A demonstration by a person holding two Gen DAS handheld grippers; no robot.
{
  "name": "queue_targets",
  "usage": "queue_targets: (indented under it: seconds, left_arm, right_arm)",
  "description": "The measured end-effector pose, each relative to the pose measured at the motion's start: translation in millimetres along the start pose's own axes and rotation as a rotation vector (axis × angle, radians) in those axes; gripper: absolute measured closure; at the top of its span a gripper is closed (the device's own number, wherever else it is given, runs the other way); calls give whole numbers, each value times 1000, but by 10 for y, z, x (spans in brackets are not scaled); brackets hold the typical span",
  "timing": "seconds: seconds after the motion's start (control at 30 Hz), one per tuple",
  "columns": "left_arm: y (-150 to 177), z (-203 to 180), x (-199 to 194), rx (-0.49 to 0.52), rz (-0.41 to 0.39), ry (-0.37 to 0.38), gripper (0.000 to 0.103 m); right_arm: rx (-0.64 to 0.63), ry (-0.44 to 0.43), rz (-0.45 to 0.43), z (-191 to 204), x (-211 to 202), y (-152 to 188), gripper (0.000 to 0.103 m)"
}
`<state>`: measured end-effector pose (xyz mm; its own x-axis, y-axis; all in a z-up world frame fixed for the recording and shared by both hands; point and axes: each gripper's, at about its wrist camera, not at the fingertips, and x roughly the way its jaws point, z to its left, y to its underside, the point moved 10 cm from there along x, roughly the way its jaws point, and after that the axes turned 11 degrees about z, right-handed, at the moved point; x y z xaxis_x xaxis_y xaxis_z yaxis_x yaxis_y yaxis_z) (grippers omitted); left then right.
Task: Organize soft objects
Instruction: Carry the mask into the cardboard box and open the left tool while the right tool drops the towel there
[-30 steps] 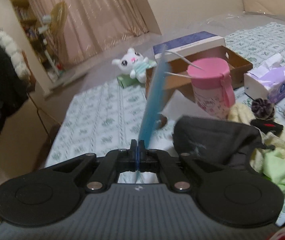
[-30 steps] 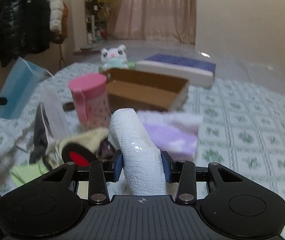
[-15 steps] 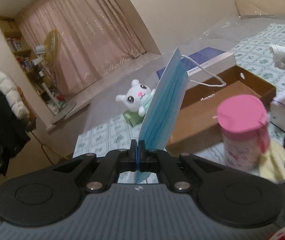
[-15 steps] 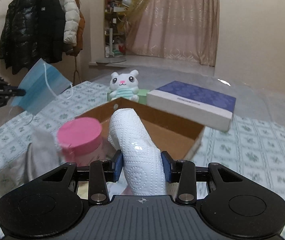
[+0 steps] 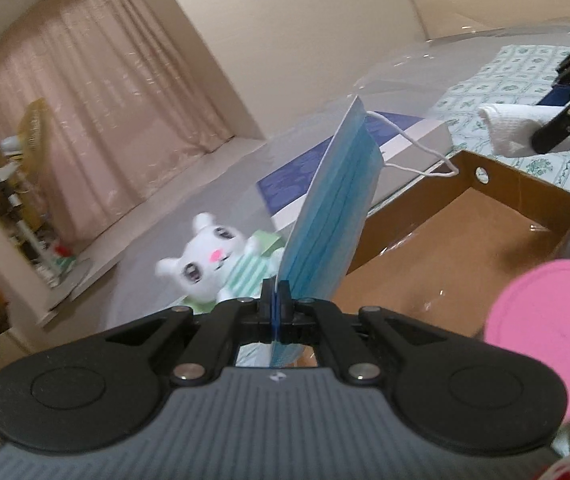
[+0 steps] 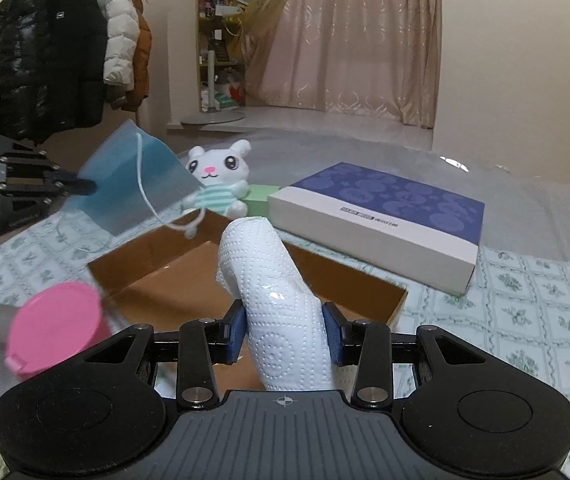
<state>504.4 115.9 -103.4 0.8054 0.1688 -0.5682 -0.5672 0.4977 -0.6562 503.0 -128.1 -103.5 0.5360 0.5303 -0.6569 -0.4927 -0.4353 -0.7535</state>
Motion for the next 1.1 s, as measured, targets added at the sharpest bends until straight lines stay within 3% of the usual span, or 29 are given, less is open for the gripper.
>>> queue_targets:
  seconds: [0.07,0.2,0.3,0.5,0.63,0.87,1.1]
  left_arm:
    - [-57,-51,165,19,-25,29,99]
    - [-72,-164,407,46,-37,85,81]
    - [-2,-185,469,32,-27,112,80]
    - [248,8,494,-98,49,162,80]
    - [394,116,447,-133,106,159,80]
    - [580,165,316,-207,151,179,79]
    - [725,214,141,-279,197,177,72]
  right_arm:
    - [6,4,-3,-67,77,-49,62]
    - [10,1,0,-131,162,-77,62]
    - [3,-7,10,-122,208,-66,62]
    - [0,-34,31,-65,329,-58,62]
    - [-2,-39,28,0,410,-115,61]
    - [76,-18,-50,-26,532,-380,36]
    - [154,-37,-81,-92,516,-525,35]
